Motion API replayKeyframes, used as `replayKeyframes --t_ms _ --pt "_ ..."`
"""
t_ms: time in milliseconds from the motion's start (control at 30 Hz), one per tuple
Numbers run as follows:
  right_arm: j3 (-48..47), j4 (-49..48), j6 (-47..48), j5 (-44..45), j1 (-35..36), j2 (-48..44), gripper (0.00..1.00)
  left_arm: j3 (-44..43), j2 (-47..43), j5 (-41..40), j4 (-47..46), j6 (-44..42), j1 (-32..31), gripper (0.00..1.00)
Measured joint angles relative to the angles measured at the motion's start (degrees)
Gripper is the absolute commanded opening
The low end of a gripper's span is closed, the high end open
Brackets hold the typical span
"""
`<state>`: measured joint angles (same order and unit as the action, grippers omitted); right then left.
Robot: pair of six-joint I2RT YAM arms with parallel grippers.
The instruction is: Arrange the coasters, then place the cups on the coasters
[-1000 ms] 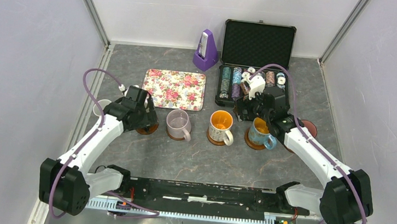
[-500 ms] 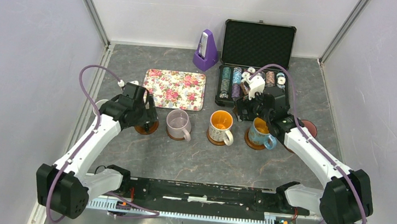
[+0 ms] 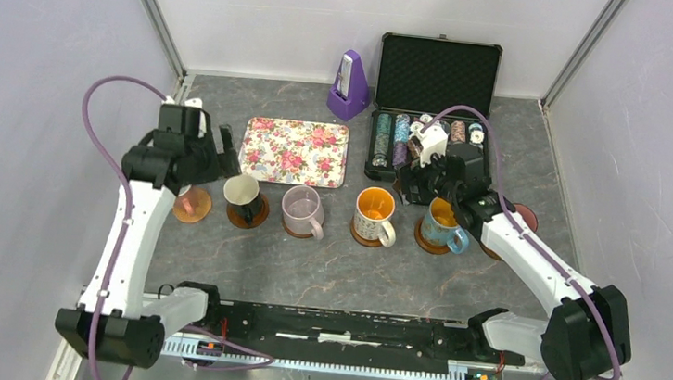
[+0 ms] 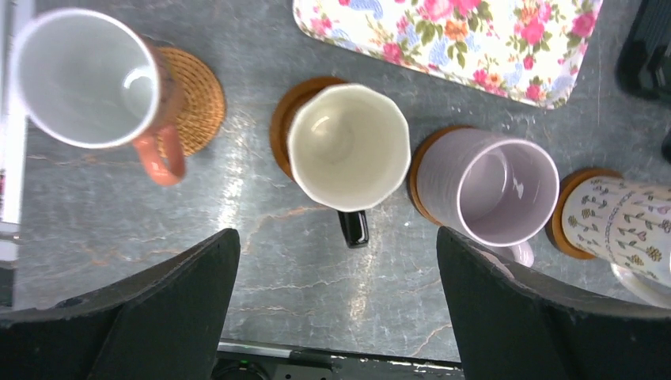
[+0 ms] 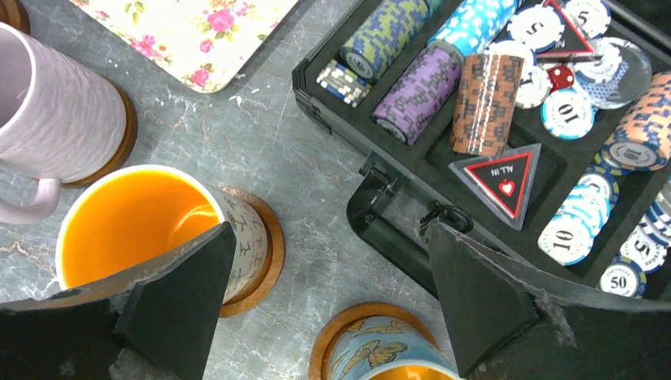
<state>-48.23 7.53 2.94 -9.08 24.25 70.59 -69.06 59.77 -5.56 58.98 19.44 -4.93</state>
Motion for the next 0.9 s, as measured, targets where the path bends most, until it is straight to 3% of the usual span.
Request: replayKeyframes --t_ms 167,300,600,733,900 --pt "-3.0 0.4 1.0 -0.1 0.0 1.4 0.98 -11.8 11.4 6.8 1.6 -4.4 7.3 1.0" --pt "-6.7 0.9 2.6 0.1 0.0 3.2 0.98 -23.8 23.9 11.3 2.6 -7.3 9.1 1.0" --pt "-20.1 2.4 7.1 -0.7 -6.7 10.0 0.98 -67.1 54.2 18.1 7.5 -12.1 10.1 1.0" --pt "-24.1 3.2 8.2 -4.7 -14.6 12.7 0.98 -70.3 58.1 20.6 7.5 -13.6 10.9 1.0" --pt "-25.0 5.0 9.5 -8.4 -25.7 15.3 0.98 -66.6 58.7 20.8 7.0 -14.9 11.1 1.0"
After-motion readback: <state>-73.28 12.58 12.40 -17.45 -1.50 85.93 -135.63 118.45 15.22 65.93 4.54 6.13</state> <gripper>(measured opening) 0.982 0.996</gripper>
